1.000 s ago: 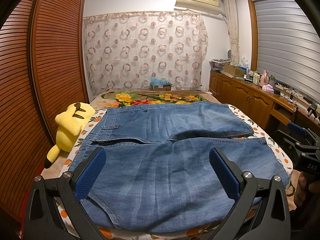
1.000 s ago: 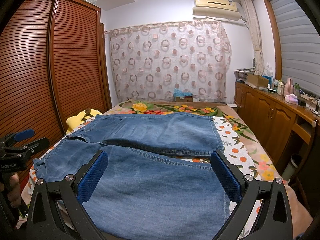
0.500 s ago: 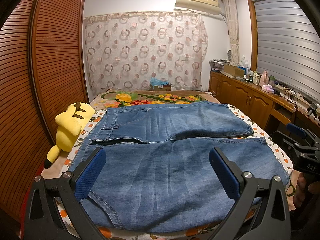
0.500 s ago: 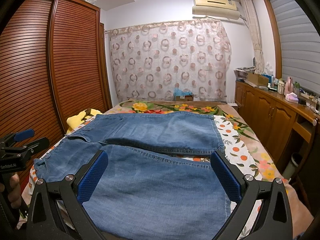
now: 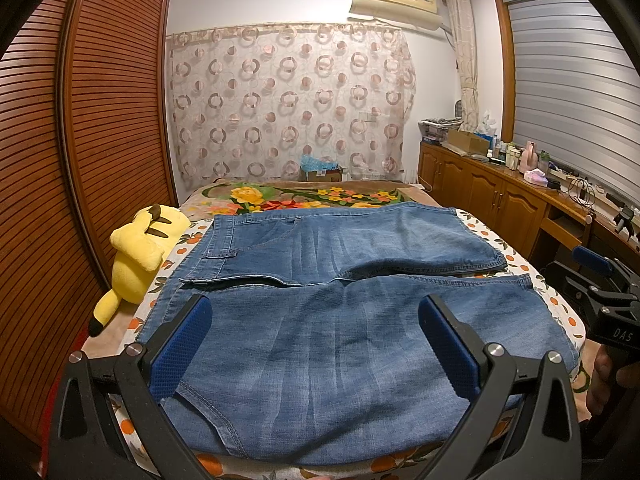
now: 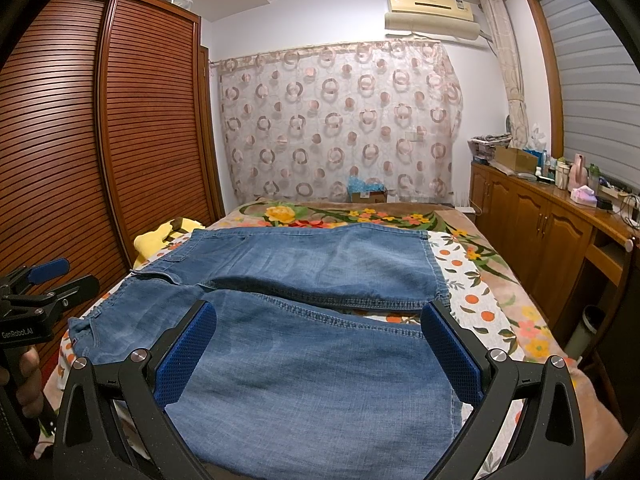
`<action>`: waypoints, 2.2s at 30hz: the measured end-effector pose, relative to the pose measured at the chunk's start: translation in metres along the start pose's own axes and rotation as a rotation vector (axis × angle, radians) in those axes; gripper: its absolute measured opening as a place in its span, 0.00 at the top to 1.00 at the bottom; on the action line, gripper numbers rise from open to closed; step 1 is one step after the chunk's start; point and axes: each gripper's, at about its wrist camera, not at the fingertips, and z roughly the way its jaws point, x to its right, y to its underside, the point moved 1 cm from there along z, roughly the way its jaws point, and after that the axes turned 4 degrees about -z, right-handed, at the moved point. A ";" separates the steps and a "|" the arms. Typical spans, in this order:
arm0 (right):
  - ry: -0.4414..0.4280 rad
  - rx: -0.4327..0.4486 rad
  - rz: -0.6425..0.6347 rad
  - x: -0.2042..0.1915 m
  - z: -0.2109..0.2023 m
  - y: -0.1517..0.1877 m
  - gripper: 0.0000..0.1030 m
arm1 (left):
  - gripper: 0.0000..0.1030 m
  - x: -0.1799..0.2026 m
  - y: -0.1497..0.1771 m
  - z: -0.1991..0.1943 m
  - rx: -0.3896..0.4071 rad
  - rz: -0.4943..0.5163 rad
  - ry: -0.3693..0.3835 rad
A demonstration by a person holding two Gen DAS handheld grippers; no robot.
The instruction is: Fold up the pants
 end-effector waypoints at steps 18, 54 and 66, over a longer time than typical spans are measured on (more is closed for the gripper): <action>-0.001 -0.022 -0.008 0.002 0.004 0.003 0.01 | 0.00 -0.009 -0.001 0.003 -0.026 -0.011 0.005; 0.063 -0.298 0.008 0.018 0.024 -0.006 0.09 | 0.23 -0.144 0.045 0.039 -0.161 -0.089 -0.131; 0.056 -0.307 0.007 0.028 0.020 -0.003 0.10 | 0.35 -0.182 0.072 0.045 -0.227 -0.124 -0.200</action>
